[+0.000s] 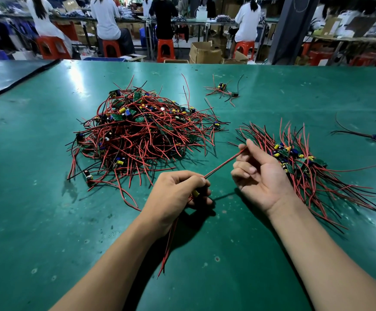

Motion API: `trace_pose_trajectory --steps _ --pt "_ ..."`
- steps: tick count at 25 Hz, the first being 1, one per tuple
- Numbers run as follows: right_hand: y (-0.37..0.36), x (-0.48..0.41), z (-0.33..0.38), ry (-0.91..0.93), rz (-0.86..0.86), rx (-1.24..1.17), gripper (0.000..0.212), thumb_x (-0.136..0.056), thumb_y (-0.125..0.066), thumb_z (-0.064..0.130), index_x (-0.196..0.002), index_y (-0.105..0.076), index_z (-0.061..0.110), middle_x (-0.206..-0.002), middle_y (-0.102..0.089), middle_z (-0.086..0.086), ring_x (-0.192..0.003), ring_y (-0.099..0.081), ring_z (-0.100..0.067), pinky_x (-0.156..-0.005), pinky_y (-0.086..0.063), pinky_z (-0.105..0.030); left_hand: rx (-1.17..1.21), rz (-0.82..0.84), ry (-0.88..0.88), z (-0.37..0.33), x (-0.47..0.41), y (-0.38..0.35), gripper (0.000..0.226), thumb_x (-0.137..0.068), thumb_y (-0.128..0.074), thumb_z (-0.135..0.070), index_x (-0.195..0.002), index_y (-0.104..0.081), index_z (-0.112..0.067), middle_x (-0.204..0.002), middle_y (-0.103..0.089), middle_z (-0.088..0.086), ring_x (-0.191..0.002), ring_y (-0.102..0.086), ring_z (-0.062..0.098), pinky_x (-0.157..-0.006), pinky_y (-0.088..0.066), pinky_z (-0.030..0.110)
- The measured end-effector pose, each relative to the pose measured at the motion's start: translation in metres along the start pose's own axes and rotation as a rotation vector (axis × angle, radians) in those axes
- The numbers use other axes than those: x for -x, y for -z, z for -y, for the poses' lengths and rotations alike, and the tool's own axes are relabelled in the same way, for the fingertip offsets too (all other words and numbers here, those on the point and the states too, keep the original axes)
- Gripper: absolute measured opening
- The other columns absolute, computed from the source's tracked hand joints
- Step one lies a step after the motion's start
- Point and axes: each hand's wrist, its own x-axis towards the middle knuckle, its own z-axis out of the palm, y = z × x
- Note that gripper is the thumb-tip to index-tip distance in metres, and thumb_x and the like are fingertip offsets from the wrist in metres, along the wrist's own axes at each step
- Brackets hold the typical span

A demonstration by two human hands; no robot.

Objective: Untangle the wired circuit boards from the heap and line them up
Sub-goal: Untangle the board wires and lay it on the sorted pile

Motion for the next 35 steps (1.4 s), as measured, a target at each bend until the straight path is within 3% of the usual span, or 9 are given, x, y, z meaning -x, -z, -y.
trace_pose_trajectory --steps 3,6,10,14,17,21,25,30,35 --pt "-0.001 0.002 -0.012 0.118 0.001 0.350 0.029 -0.076 -0.073 0.036 -0.087 -0.071 0.008 -0.066 -0.050 0.005 -0.043 -0.036 -0.004 -0.040 -0.032 -0.016 0.026 -0.010 0.018 -0.002 0.000 -0.002 0.016 -0.091 -0.058 -0.003 -0.081 -0.070 0.001 -0.070 -0.069 0.013 -0.056 -0.066 0.023 -0.054 -0.054 0.025" --pt "-0.002 0.011 -0.031 0.067 0.106 0.710 0.022 -0.084 -0.074 0.030 -0.092 -0.075 0.009 -0.062 -0.052 0.000 -0.043 -0.043 -0.007 -0.039 -0.031 -0.018 0.066 -0.021 0.020 -0.002 0.000 -0.002 0.016 -0.094 -0.056 -0.003 -0.088 -0.067 0.007 -0.070 -0.067 0.015 -0.053 -0.064 0.021 -0.051 -0.055 0.026" --pt "-0.005 0.018 -0.032 -0.019 0.188 0.755 0.024 -0.089 -0.072 0.021 -0.099 -0.072 0.000 -0.062 -0.063 -0.007 -0.044 -0.056 -0.010 -0.039 -0.041 -0.016 0.072 -0.017 0.008 -0.003 0.001 -0.003 0.017 -0.093 -0.055 -0.001 -0.087 -0.069 0.006 -0.067 -0.068 0.013 -0.050 -0.063 0.020 -0.047 -0.053 0.026" --pt "-0.003 0.014 -0.029 -0.004 0.103 0.808 0.016 -0.091 -0.071 0.027 -0.092 -0.075 0.012 -0.051 -0.048 0.000 -0.039 -0.041 -0.008 -0.040 -0.027 -0.015 0.054 -0.010 0.009 -0.004 0.001 -0.003 0.018 -0.092 -0.057 -0.001 -0.081 -0.070 0.004 -0.068 -0.066 0.015 -0.052 -0.064 0.023 -0.048 -0.054 0.029" --pt "-0.002 0.006 -0.027 0.095 0.014 0.679 0.015 -0.092 -0.067 0.023 -0.087 -0.074 0.011 -0.050 -0.037 0.004 -0.038 -0.033 -0.007 -0.039 -0.025 -0.016 0.053 0.018 0.020 -0.005 0.002 -0.003 0.017 -0.092 -0.057 -0.001 -0.081 -0.069 0.007 -0.068 -0.065 0.016 -0.053 -0.065 0.023 -0.046 -0.054 0.028" --pt "-0.002 -0.001 -0.018 0.189 -0.077 0.431 0.022 -0.097 -0.060 0.016 -0.083 -0.070 0.002 -0.058 -0.041 0.004 -0.037 -0.031 -0.003 -0.037 -0.027 -0.015 0.020 0.051 0.018 -0.004 0.001 -0.003 0.016 -0.091 -0.058 -0.001 -0.082 -0.070 0.006 -0.067 -0.066 0.013 -0.052 -0.065 0.021 -0.045 -0.049 0.020" --pt "-0.003 -0.003 -0.007 0.128 -0.132 0.222 0.030 -0.101 -0.055 0.021 -0.080 -0.068 0.003 -0.059 -0.043 0.004 -0.035 -0.030 -0.002 -0.037 -0.027 -0.013 -0.002 0.067 0.021 -0.005 0.001 -0.003 0.016 -0.090 -0.059 -0.002 -0.080 -0.071 0.002 -0.068 -0.067 0.013 -0.052 -0.065 0.021 -0.046 -0.047 0.019" --pt "-0.003 -0.001 0.002 0.006 -0.107 -0.035 0.046 -0.098 -0.053 0.018 -0.056 -0.067 0.004 -0.051 -0.037 0.004 -0.030 -0.028 -0.005 -0.033 -0.026 -0.016 -0.020 0.088 0.028 -0.004 0.001 -0.003 0.016 -0.090 -0.061 -0.003 -0.078 -0.072 -0.001 -0.068 -0.069 0.011 -0.054 -0.066 0.021 -0.047 -0.047 0.018" --pt "-0.002 0.001 0.006 0.012 -0.047 -0.040 0.044 -0.096 -0.055 0.021 -0.058 -0.068 0.006 -0.057 -0.039 0.004 -0.031 -0.027 -0.004 -0.034 -0.024 -0.015 -0.005 0.096 0.043 -0.004 0.001 -0.001 0.017 -0.089 -0.061 -0.002 -0.077 -0.072 -0.001 -0.070 -0.069 0.014 -0.057 -0.067 0.023 -0.047 -0.047 0.018"
